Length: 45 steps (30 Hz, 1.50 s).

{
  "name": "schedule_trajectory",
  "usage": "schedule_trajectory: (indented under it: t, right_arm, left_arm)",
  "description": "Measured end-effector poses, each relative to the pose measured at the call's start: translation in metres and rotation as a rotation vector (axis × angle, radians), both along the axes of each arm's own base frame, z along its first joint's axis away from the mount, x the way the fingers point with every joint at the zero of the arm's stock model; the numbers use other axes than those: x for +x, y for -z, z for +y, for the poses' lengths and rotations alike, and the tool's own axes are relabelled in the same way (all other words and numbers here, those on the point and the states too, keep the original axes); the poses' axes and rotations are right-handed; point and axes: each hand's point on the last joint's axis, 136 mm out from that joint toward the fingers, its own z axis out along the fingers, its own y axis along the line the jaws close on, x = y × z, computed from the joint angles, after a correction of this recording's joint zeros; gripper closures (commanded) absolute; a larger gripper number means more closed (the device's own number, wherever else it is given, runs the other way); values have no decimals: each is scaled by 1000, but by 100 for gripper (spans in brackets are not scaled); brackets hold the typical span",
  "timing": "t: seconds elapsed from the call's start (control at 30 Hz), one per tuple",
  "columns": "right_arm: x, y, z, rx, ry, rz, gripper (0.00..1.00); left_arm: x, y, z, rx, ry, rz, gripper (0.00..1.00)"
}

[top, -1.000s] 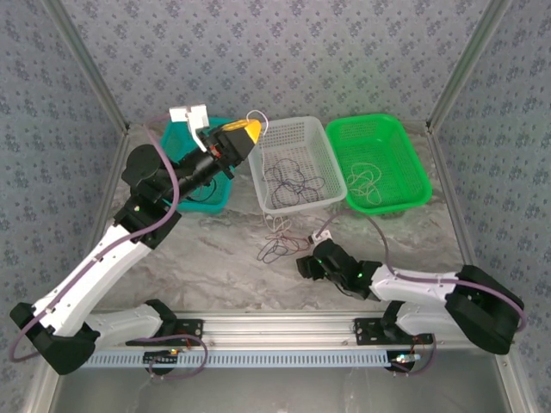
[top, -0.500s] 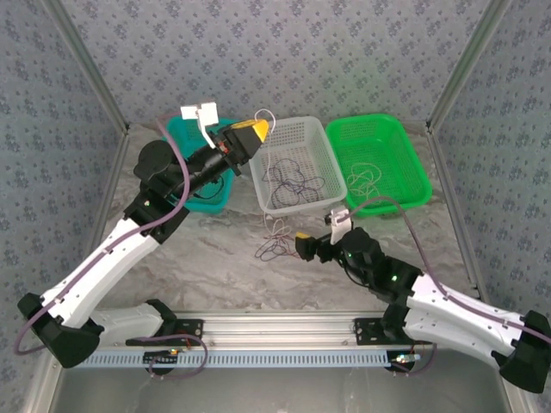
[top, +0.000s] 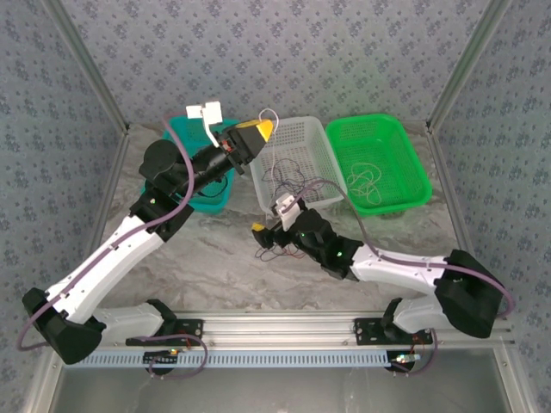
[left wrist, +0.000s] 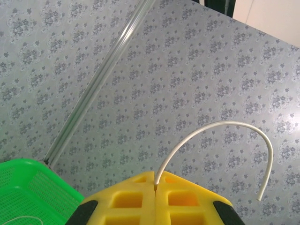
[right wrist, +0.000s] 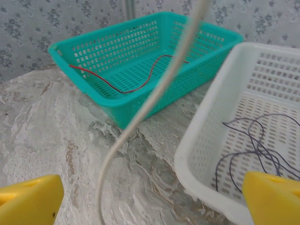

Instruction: Untangle the cables

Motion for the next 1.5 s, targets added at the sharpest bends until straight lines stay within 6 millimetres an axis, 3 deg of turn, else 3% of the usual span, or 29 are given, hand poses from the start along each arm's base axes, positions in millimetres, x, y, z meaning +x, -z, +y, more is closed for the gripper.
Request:
schedule_trajectory:
  t: [0.07,0.17,0.23,0.37,0.5,0.63,0.9,0.97,1.1,1.23,1.3,1.37,1.43,1.5]
  right_arm:
    - [4,-1,9,-8,-11,-6,14]
    - [13,0,20,-11,-21,-14,37]
    - [18,9,23,-22,-20,0,47]
    - [23,43,24,-61,-23,58,59]
    - [17,80,28,-111,-55,132,62]
    - [6,105,24,-136,-70,194,62]
    - [-31,171,-20,-238,-27,357,62]
    - [-35,175,-25,-232,-15,365,62]
    - [-37,175,-29,-198,10,375,60]
    - [-41,172,-35,-152,33,382,35]
    - [-44,170,-40,-136,42,389,11]
    - [-47,164,-46,-124,48,388,5]
    - [-49,148,-49,-93,49,373,0]
    - [-49,119,-49,-36,38,332,0]
  left_arm:
    - [-1,-1,0,-3,3,-3,100]
    - [-3,-3,-1,-11,11,-4,100]
    - [-4,-4,-1,-16,16,-7,100]
    - [-5,-5,-1,-18,17,-11,100]
    - [-6,-7,1,-19,14,-20,100]
    - [-10,-10,5,4,-1,-49,100]
    - [-31,-52,31,-8,-63,-168,100]
    - [-36,-61,38,-23,-75,-190,100]
    - [-39,-69,42,-32,-87,-211,100]
    - [-37,-67,42,-24,-97,-210,100]
    - [-36,-67,43,-23,-103,-212,100]
    - [-35,-67,43,-20,-110,-217,100]
    - [-34,-66,44,-14,-121,-219,100]
    - [-32,-64,44,-4,-130,-217,100]
